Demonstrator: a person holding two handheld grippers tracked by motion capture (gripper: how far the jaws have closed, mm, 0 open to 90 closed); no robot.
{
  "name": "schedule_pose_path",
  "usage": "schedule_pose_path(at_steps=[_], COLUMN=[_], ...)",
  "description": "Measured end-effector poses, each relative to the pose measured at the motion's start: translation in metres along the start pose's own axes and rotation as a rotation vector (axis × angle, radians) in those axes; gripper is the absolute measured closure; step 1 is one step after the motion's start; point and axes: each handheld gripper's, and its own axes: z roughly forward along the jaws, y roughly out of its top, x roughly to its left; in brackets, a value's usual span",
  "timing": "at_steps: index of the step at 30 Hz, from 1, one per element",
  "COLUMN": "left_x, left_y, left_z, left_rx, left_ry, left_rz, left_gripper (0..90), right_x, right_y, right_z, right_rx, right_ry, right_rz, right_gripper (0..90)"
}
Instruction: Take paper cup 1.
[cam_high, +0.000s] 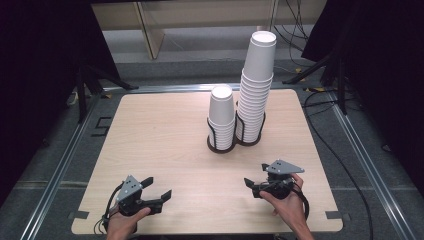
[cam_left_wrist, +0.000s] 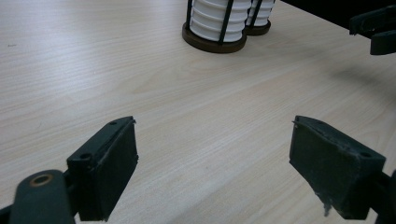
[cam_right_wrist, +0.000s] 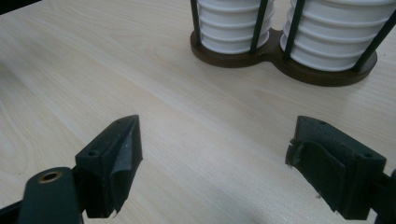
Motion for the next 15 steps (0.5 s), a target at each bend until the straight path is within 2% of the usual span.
schedule_pose_path(at_steps=[3,6,8,10,13,14,15], left_x=[-0.0001,-0.0014,-0.0011,-0.001,0.0001,0.0011,0.0009], left_y=[-0.0001,0.0004,0.0004,0.0004,0.0004,0.0001,0.0002], left_z=[0.0,0.0,-0.0004,-0.0005,-0.0009,0.0005,0.0003], left_rx=[0.0,0.005,0.011,0.005,0.011,0.0,0.006], left_ry=[0.002,0.008,0.01,0.015,0.021,0.02,0.025], left_rz=[0.011,0.008,0.017,0.012,0.022,0.018,0.016], left_gripper=[14.7,14.7,14.7,14.7,14.7,14.7,14.7], right_x=[0.0,0.0,-0.0015,-0.0006,-0.0002,0.0018,0.0005], right_y=[0.0004,0.0006,0.0013,0.0017,0.003,0.0031,0.0048], right_z=[-0.0011,-0.0001,-0.0004,-0.0006,0.0006,0.0019,0.0012], right_rx=[0.003,-0.009,-0.01,0.006,-0.01,-0.025,-0.026], right_ry=[-0.01,0.002,-0.017,-0.012,-0.011,-0.002,0.0], right_rz=[0.0,0.006,-0.019,0.004,0.009,0.044,0.025], right_gripper=[17.4,17.3,16.3,16.0,15.9,15.9,15.9])
